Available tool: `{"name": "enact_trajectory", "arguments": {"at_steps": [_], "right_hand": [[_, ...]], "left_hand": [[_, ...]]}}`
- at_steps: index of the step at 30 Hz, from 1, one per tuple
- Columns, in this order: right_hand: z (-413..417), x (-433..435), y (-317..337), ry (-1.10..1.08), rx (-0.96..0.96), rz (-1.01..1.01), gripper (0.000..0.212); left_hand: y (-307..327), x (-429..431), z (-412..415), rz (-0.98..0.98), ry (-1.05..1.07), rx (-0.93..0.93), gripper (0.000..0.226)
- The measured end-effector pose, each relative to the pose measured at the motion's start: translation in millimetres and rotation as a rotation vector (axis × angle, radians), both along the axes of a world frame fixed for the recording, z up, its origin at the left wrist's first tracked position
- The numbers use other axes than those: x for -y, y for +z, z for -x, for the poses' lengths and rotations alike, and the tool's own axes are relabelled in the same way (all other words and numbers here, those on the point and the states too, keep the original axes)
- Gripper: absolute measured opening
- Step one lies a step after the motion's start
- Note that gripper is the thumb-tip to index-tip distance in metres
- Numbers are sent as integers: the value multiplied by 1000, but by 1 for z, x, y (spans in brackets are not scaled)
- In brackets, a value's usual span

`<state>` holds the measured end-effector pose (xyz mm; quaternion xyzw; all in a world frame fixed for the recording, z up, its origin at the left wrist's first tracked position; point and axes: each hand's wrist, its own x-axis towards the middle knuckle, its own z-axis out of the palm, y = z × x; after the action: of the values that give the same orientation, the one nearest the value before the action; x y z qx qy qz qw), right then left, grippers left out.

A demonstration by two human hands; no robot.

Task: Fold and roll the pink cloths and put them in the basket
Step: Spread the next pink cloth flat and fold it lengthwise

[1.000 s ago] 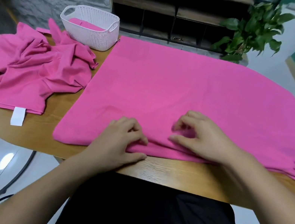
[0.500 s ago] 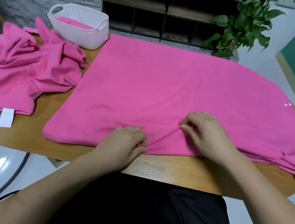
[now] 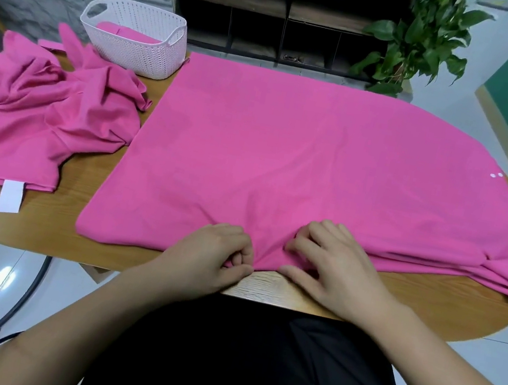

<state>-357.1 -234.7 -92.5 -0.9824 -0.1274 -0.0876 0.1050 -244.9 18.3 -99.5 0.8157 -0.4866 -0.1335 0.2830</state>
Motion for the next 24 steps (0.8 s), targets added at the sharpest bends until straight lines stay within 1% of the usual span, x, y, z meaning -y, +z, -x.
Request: {"name": "enact_trajectory", "arguments": {"at_steps": [1,3,6,7,10,13,16,19,21,24], "right_hand": [[3,-1,-3,7,-8,12,35],[7,-3,-6,23,4,11,29],[11,-10,-3,44,41,38,19],[12,-11,0,46,49,38,18],[18,-12,7,70,37,8,17],[25,-11,4,109,-46,-5,17],[26,-11,1,105,-120,-20,13],[23,-16,5,85,-142,-16,9],[18,-26,8,76,-129,-29,15],[4,-46,4,90,-116,-55,31]], "left_hand": [[1,-1,0,2,-2,-11,16],[1,-4,-2,-12,-2,-19,20],[-1,-11,-6,-52,6,29,30],[-1,-15,-7,-59,7,55,31],[-1,-26,-13,-67,14,109,25],[1,-39,-17,-76,35,138,17],[0,-53,-19,-79,50,178,12],[0,-70,-21,-81,109,209,10],[3,-79,-21,-47,135,169,8],[10,-87,-16,18,158,46,19]]}}
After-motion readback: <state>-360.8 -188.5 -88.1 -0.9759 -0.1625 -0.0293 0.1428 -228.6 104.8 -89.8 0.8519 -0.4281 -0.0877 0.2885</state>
